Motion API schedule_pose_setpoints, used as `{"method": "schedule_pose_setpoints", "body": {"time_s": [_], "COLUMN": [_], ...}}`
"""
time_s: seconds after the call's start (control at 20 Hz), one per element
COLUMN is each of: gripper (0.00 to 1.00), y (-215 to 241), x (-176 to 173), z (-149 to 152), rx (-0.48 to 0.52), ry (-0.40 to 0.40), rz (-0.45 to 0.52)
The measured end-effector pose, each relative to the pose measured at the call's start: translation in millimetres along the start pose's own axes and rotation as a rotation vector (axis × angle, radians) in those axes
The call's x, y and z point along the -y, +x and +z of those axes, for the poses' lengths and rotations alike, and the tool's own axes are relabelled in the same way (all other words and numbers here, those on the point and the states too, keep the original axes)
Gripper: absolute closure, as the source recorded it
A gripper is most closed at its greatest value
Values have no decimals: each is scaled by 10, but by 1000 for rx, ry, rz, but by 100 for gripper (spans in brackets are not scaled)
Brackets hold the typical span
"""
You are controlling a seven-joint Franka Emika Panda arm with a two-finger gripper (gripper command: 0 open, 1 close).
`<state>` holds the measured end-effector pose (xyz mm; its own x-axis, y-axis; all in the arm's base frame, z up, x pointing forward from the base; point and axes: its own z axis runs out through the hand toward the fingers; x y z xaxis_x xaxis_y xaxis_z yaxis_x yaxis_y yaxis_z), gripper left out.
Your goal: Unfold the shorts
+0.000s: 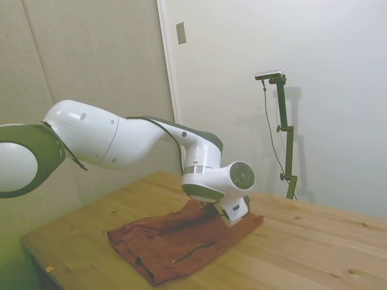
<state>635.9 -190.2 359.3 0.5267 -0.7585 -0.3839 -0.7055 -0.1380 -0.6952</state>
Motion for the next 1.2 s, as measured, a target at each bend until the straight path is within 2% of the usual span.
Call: {"method": "schedule_pose_setpoints", "body": {"time_s": [0.2, 0.5, 0.9, 0.95, 1.2], "gripper": [100, 100, 100, 0, 0], "y": [-352, -724, -812, -800, -839], "x": [401, 818, 1130, 1164, 1241], "z": [-18, 457, 1101, 1187, 1753], "rx": [12, 30, 42, 42, 75], "ry": [17, -24, -78, -90, -174], "rz": [-69, -142, -183, -188, -279]}}
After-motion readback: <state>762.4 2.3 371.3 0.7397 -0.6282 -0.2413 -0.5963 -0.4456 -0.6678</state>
